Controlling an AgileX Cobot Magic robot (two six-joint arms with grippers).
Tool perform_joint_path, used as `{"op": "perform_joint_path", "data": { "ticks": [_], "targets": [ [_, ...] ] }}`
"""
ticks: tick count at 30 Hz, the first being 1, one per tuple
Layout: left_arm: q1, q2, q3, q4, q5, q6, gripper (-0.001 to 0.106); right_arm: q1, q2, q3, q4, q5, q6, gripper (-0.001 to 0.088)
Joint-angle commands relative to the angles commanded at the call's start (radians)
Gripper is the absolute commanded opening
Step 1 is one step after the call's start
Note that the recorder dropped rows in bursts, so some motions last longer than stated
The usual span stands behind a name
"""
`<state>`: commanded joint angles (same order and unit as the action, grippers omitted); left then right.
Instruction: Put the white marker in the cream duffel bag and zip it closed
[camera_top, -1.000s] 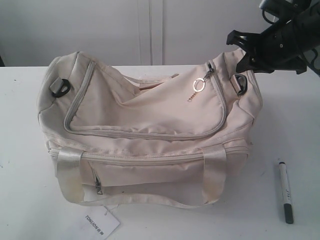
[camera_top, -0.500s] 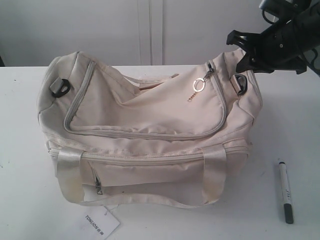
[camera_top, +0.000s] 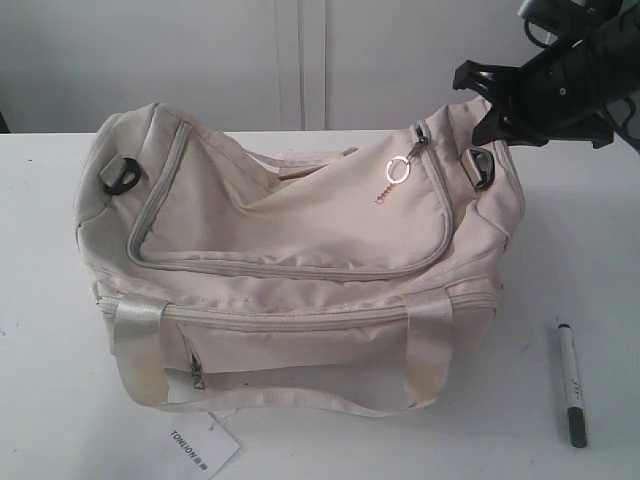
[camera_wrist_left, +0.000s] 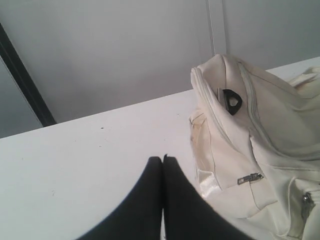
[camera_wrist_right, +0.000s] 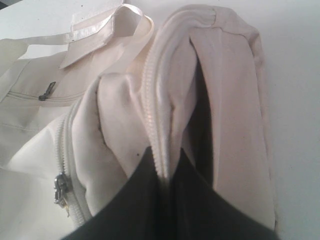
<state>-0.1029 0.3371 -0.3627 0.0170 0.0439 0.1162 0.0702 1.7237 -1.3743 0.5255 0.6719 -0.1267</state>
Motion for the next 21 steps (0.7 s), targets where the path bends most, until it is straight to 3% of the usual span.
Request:
{"op": "perform_joint_path", "data": {
  "ticks": [3, 6, 10, 21],
  "targets": [
    [0.000, 0.054, -0.066, 0.000, 0.064, 0.038, 0.000, 0.000, 0.000, 0.000, 0.000, 0.000, 0.000, 0.0000],
    [0.000, 0.120, -0.141, -0.017, 0.206, 0.038, 0.000, 0.000, 0.000, 0.000, 0.000, 0.000, 0.000, 0.0000],
    [0.000, 0.203, -0.234, -0.112, 0.349, 0.034, 0.000, 0.000, 0.000, 0.000, 0.000, 0.000, 0.000, 0.0000],
    [0.000, 0.421, -0.440, -0.265, 0.512, 0.057, 0.000, 0.000, 0.000, 0.000, 0.000, -0.002, 0.000, 0.0000]
  ]
}}
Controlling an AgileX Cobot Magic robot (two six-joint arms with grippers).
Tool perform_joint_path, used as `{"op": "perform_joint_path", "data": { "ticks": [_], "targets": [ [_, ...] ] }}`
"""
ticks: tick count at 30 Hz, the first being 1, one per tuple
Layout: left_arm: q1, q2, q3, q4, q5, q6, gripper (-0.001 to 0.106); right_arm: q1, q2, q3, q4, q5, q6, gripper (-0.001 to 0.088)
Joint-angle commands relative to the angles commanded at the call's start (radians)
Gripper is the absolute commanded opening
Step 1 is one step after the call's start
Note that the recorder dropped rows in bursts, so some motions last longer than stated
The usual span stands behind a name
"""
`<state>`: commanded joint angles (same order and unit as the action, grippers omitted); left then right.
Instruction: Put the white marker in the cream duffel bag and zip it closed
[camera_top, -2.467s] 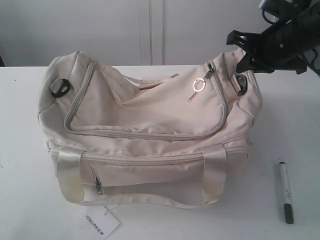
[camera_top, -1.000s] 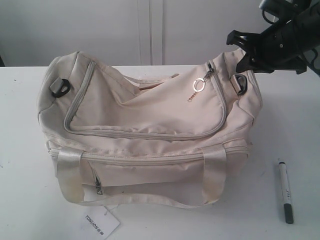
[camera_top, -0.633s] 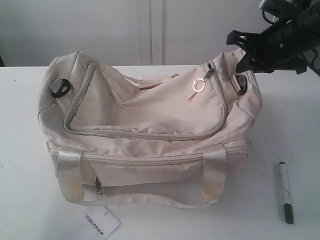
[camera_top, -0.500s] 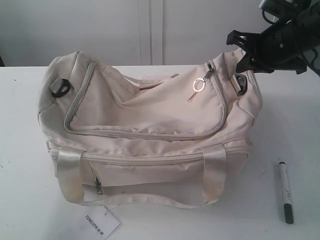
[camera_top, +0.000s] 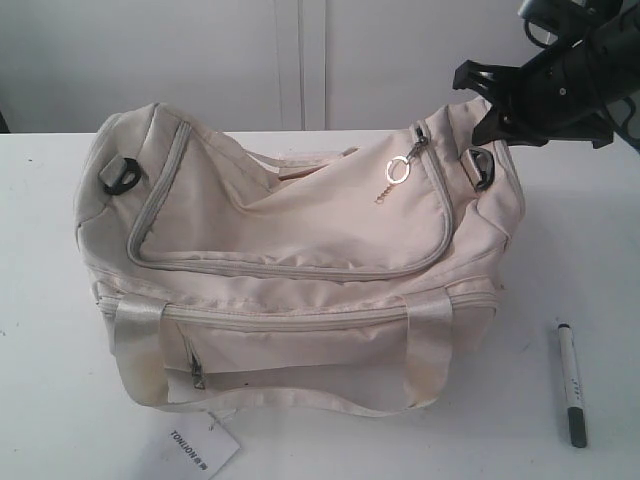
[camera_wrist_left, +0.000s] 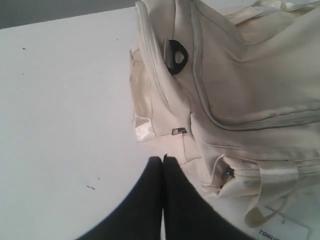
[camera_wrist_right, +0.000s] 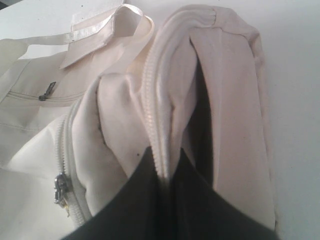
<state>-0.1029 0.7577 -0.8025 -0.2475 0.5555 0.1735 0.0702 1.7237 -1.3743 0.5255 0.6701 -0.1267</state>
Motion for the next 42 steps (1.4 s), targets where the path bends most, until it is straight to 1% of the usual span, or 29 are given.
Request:
{"op": "perform_joint_path", "data": {
  "ticks": [4, 8, 11, 13, 16, 20, 24, 27, 30, 33, 36, 42],
  "targets": [
    [-0.001, 0.090, -0.052, -0.092, 0.017, 0.096, 0.000, 0.000, 0.000, 0.000, 0.000, -0.003, 0.000, 0.0000],
    [-0.001, 0.164, -0.081, -0.196, 0.023, 0.188, 0.000, 0.000, 0.000, 0.000, 0.000, -0.005, 0.000, 0.0000],
    [-0.002, 0.207, -0.096, -0.250, 0.023, 0.228, 0.000, 0.000, 0.000, 0.000, 0.000, -0.005, 0.000, 0.0000],
    [-0.014, 0.229, -0.109, -0.260, 0.021, 0.235, 0.000, 0.000, 0.000, 0.000, 0.000, -0.005, 0.000, 0.0000],
    [-0.064, 0.266, -0.120, -0.276, -0.021, 0.253, 0.000, 0.000, 0.000, 0.000, 0.000, -0.005, 0.000, 0.0000],
    [-0.159, 0.314, -0.120, -0.284, -0.105, 0.288, 0.000, 0.000, 0.000, 0.000, 0.000, -0.005, 0.000, 0.0000],
    [-0.247, 0.374, -0.120, -0.290, -0.198, 0.293, 0.000, 0.000, 0.000, 0.000, 0.000, -0.005, 0.000, 0.0000],
    [-0.299, 0.423, -0.120, -0.306, -0.260, 0.293, 0.000, 0.000, 0.000, 0.000, 0.000, -0.005, 0.000, 0.0000],
    [-0.344, 0.465, -0.120, -0.306, -0.290, 0.293, 0.000, 0.000, 0.000, 0.000, 0.000, -0.005, 0.000, 0.0000],
    [-0.379, 0.501, -0.124, -0.306, -0.313, 0.293, 0.000, 0.000, 0.000, 0.000, 0.000, -0.005, 0.000, 0.0000],
    [-0.399, 0.541, -0.155, -0.328, -0.324, 0.295, 0.000, 0.000, 0.000, 0.000, 0.000, -0.005, 0.000, 0.0000],
    [-0.408, 0.630, -0.249, -0.360, -0.334, 0.298, 0.000, 0.000, 0.000, 0.000, 0.000, -0.005, 0.000, 0.0000]
  ]
}}
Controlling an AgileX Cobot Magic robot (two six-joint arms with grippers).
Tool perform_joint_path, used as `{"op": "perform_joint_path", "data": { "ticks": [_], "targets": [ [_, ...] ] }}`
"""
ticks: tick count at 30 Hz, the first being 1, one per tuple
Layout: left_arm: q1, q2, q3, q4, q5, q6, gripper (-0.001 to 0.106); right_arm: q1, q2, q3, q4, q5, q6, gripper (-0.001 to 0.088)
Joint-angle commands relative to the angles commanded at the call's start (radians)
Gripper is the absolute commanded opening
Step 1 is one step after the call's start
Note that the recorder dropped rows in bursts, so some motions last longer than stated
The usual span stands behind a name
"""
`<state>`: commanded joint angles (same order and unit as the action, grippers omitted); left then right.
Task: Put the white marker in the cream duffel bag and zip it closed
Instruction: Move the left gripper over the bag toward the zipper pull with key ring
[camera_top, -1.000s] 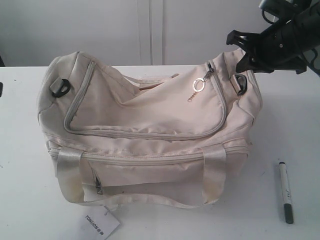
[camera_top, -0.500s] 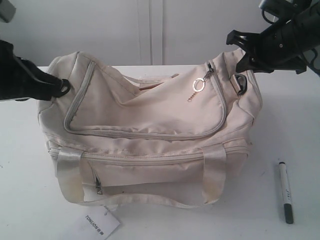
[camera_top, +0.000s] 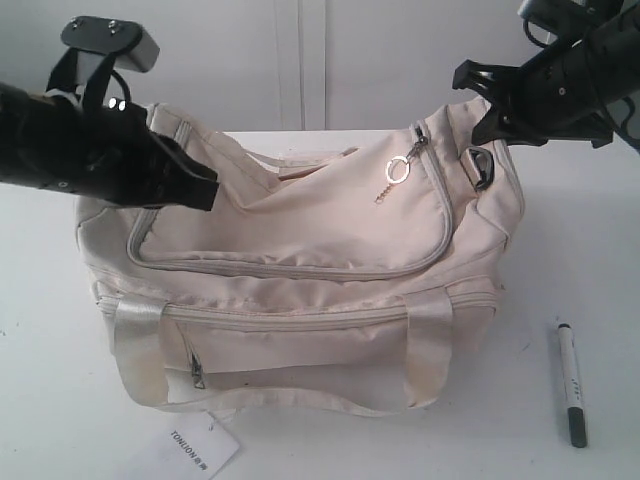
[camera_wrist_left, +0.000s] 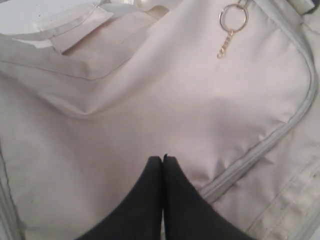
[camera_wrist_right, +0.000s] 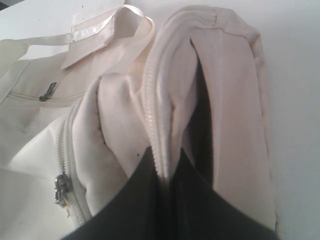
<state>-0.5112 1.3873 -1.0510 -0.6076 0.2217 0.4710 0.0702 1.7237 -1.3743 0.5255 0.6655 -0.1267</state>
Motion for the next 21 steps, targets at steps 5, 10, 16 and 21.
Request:
{"op": "perform_joint_path", "data": {
  "ticks": [5, 10, 16, 21],
  "targets": [
    [-0.002, 0.088, -0.080, -0.026, 0.000, 0.000, 0.000, 0.000, 0.000, 0.000, 0.000, 0.000, 0.000, 0.0000],
    [-0.002, 0.177, -0.162, -0.059, 0.058, 0.000, 0.000, 0.000, 0.000, 0.000, 0.000, 0.000, 0.000, 0.0000],
    [-0.002, 0.270, -0.274, -0.134, 0.109, 0.048, 0.000, 0.000, 0.000, 0.000, 0.000, 0.000, 0.000, 0.0000],
    [-0.002, 0.350, -0.359, -0.239, 0.165, 0.141, 0.000, 0.000, 0.000, 0.000, 0.000, 0.000, 0.000, 0.0000]
  ]
}}
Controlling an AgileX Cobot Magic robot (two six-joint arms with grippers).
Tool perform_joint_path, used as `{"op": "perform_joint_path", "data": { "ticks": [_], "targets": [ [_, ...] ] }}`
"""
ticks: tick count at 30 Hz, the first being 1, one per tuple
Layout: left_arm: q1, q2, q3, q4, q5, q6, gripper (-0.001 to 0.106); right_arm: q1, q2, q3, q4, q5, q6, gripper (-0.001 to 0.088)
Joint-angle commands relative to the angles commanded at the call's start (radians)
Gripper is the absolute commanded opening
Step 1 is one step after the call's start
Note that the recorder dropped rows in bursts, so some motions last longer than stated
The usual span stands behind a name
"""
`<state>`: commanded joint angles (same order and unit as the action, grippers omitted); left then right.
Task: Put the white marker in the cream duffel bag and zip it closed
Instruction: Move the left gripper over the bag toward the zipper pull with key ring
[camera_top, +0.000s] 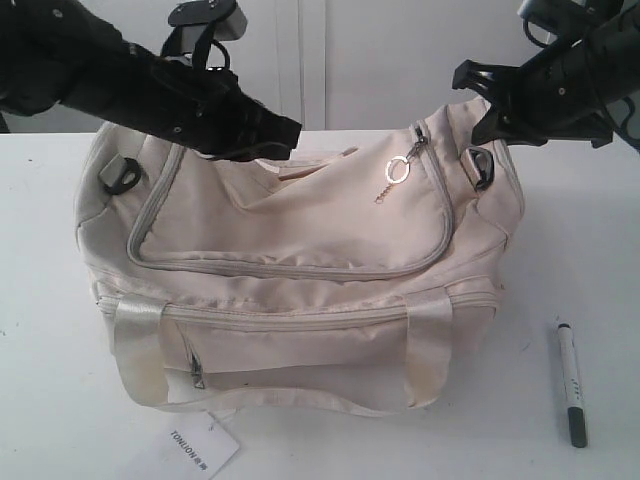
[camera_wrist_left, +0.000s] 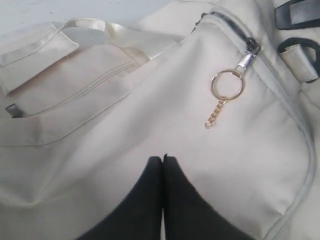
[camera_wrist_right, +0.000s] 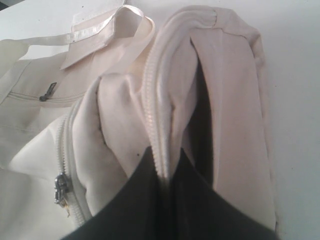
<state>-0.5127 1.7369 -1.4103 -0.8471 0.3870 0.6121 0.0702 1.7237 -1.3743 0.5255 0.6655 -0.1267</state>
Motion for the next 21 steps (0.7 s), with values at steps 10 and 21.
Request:
{"op": "perform_joint_path", "data": {
  "ticks": [10, 21],
  "targets": [
    [0.000, 0.139, -0.143, -0.143, 0.131, 0.199, 0.000, 0.000, 0.000, 0.000, 0.000, 0.000, 0.000, 0.0000],
    [0.000, 0.266, -0.325, -0.186, 0.281, 0.382, 0.000, 0.000, 0.000, 0.000, 0.000, 0.000, 0.000, 0.0000]
  ]
}}
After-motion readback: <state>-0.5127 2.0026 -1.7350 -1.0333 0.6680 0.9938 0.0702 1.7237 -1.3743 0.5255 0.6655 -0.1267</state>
